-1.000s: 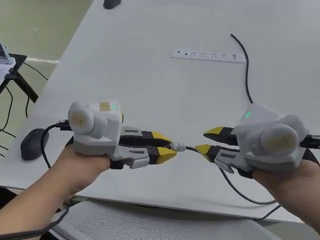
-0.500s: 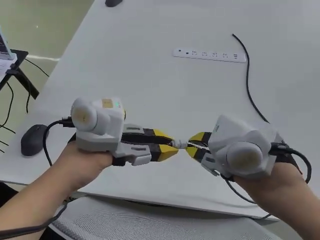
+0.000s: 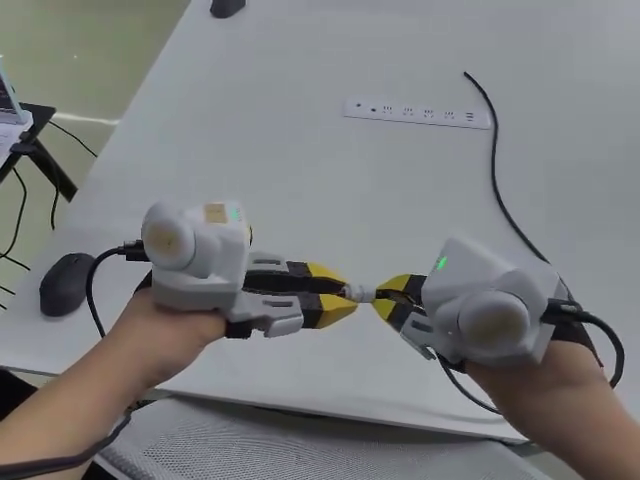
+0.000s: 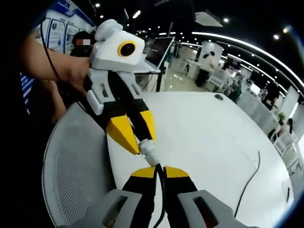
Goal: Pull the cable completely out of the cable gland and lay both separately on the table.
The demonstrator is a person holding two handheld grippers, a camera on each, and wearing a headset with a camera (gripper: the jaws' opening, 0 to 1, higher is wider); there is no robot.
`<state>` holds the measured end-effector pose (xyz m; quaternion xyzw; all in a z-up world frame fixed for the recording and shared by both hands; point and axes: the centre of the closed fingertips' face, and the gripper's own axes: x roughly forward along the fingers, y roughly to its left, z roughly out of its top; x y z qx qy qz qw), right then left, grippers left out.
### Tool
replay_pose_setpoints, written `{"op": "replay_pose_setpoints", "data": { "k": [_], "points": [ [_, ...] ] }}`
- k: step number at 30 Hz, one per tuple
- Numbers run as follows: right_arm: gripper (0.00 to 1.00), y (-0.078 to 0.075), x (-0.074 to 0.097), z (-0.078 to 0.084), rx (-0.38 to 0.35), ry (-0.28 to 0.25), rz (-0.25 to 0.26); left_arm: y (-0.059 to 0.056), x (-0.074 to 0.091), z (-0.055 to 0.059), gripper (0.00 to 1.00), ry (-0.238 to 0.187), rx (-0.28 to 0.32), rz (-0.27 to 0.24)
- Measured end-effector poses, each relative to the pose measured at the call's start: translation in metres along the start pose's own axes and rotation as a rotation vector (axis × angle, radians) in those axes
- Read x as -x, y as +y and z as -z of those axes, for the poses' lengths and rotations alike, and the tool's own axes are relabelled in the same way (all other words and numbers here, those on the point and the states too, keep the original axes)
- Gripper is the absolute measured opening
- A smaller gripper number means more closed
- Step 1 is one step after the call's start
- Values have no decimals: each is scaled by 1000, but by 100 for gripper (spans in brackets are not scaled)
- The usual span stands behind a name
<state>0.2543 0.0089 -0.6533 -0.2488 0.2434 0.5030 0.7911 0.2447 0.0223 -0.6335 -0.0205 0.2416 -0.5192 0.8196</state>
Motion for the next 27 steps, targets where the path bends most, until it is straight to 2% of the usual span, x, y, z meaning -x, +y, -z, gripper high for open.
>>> {"op": "replay_pose_setpoints", "data": {
  "k": [3,9,15,20,23,27],
  "points": [
    [0,-5,1,4,-12,6,14,1,1,-2,15,-6,0,-3],
    [0,-21,5,19,-91,20,51,3,4,-5,15,-7,-9,-12],
    [0,-31,5,30,-179,11,63,2,4,-8,15,-2,-25,-15],
    [0,-36,5,41,-288,7,74,3,2,-9,15,0,-28,-16],
    [0,-40,5,52,-383,12,83,3,2,-9,15,-2,-23,-17],
    [0,-42,3,67,-449,23,82,3,2,-8,15,-1,-21,-16]
  ]
}}
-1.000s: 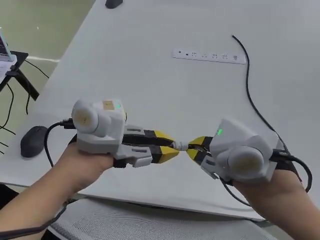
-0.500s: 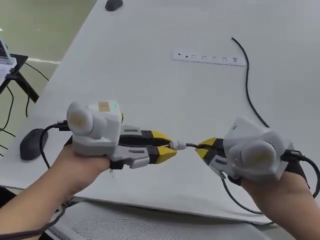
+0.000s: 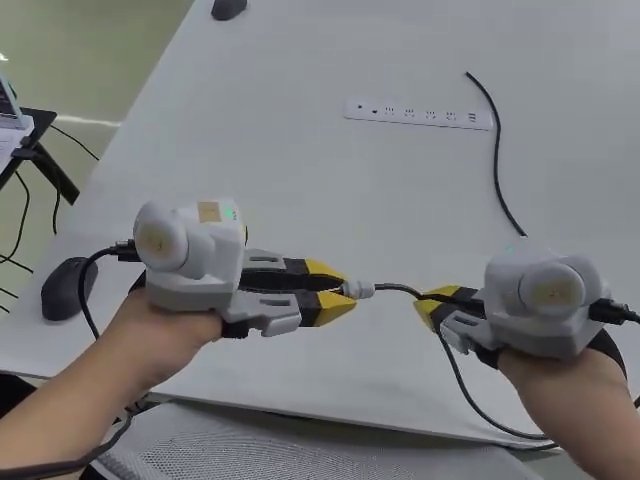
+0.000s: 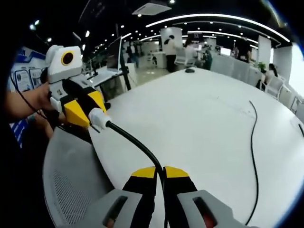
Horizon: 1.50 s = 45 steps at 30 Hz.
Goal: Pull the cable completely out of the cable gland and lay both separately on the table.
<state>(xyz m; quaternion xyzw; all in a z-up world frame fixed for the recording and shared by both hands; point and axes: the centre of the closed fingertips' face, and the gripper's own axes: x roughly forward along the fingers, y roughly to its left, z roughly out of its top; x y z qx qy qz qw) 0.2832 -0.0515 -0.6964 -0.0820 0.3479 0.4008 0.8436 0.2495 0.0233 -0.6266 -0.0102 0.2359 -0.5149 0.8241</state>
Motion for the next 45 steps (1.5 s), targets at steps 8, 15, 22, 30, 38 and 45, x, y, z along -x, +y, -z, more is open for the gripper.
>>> {"op": "replay_pose_setpoints", "data": {
  "k": [8,15,22,30,38,45],
  "points": [
    [0,-15,-7,25,-246,24,-6,-1,-2,0,15,-2,4,2],
    [0,-19,-8,34,-307,33,2,0,-3,3,15,8,4,2],
    [1,-20,-8,29,-250,23,2,5,0,0,15,4,4,-5],
    [2,-13,-1,21,-168,2,-14,8,3,-4,15,-13,4,-17],
    [11,-1,9,-4,66,1,-26,8,8,-3,15,-13,11,-18],
    [20,43,13,-46,340,-54,-96,6,10,0,15,-2,11,-13]
  ]
}}
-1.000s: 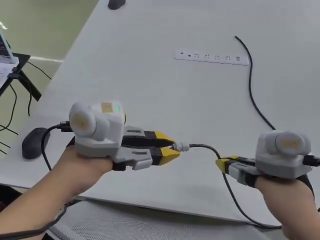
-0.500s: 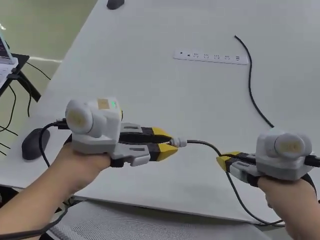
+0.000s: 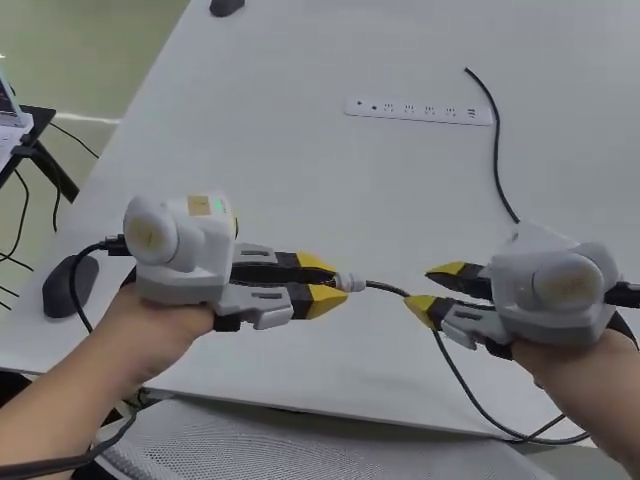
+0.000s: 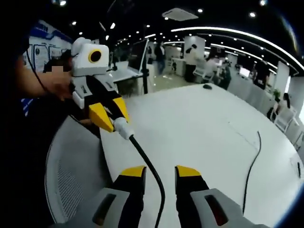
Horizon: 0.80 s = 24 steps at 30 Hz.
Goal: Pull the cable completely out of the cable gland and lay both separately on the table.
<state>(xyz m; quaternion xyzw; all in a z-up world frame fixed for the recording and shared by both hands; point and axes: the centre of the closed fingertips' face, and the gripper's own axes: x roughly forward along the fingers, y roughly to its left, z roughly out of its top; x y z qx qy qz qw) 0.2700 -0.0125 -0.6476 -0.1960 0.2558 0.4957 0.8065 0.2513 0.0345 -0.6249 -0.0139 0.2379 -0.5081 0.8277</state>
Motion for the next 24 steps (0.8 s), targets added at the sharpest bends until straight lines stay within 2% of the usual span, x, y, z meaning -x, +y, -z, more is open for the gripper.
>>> {"op": "replay_pose_setpoints", "data": {
  "k": [1,5,6,8,17,24],
  "points": [
    [20,3,-1,-2,14,-2,-7,0,0,0,15,0,2,1],
    [18,21,-9,-11,158,10,-31,-1,0,1,15,4,0,4],
    [17,24,-11,-9,176,27,-27,-2,0,0,15,2,1,4],
    [11,27,-14,-12,216,26,-12,-3,-1,0,15,2,2,6],
    [2,30,-16,-19,262,9,2,-6,0,2,15,2,8,13],
    [0,27,-15,-13,204,15,7,-7,0,2,15,0,2,23]
  ]
}}
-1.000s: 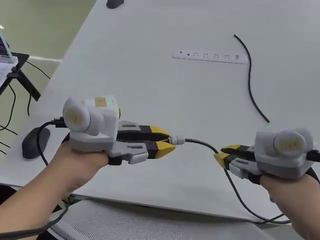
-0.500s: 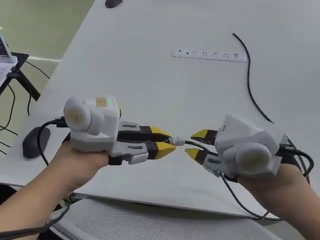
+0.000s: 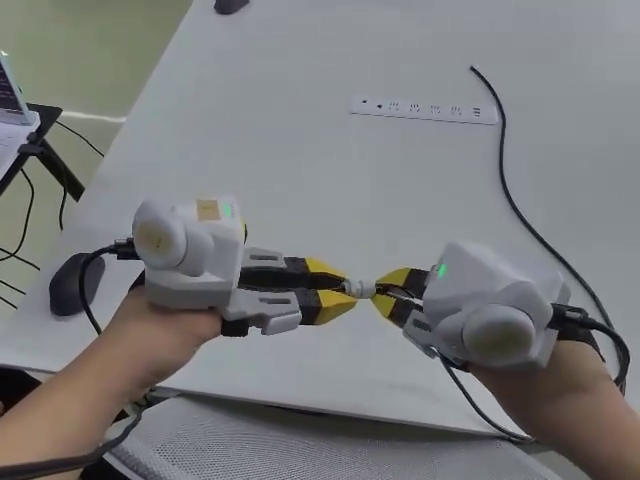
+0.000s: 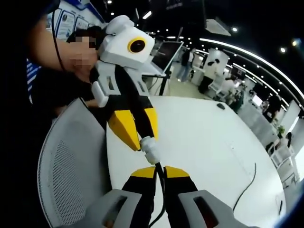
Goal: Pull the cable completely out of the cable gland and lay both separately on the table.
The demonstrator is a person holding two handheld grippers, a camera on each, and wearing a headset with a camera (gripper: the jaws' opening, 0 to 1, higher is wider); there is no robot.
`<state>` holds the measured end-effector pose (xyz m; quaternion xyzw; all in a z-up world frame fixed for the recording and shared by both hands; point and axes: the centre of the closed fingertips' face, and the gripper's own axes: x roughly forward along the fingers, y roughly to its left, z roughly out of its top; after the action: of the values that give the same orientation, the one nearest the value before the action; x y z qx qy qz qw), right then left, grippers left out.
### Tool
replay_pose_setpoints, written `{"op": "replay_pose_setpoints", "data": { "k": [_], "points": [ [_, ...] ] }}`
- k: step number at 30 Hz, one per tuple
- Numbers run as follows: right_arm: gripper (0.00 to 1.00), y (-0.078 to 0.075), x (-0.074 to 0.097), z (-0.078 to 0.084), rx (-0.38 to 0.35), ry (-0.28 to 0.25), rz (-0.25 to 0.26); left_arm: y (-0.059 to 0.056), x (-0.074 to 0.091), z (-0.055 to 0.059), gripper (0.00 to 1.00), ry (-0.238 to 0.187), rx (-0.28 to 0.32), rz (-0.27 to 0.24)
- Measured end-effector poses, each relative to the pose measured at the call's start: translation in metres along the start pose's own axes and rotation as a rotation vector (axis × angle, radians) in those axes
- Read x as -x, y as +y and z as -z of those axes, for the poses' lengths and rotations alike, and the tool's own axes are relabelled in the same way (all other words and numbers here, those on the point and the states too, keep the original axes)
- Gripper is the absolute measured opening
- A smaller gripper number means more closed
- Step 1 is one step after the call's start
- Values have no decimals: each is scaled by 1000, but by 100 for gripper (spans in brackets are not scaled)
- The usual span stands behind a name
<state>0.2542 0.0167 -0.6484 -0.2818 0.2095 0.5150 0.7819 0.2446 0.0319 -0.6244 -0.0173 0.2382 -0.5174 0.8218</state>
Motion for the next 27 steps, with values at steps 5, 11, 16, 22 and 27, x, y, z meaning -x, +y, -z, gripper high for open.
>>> {"op": "replay_pose_setpoints", "data": {
  "k": [5,11,16,22,27],
  "points": [
    [0,-9,2,15,-137,8,26,1,-1,-2,15,-7,-8,1],
    [0,-20,7,31,-253,16,44,0,-1,-4,15,-18,-7,0],
    [0,-23,7,46,-396,15,45,0,0,-5,15,-22,-9,-6],
    [0,-28,7,66,-580,11,56,0,1,-5,15,-25,-10,-11],
    [0,-29,6,90,-718,36,68,0,2,-5,15,-25,-12,-13]
  ]
}}
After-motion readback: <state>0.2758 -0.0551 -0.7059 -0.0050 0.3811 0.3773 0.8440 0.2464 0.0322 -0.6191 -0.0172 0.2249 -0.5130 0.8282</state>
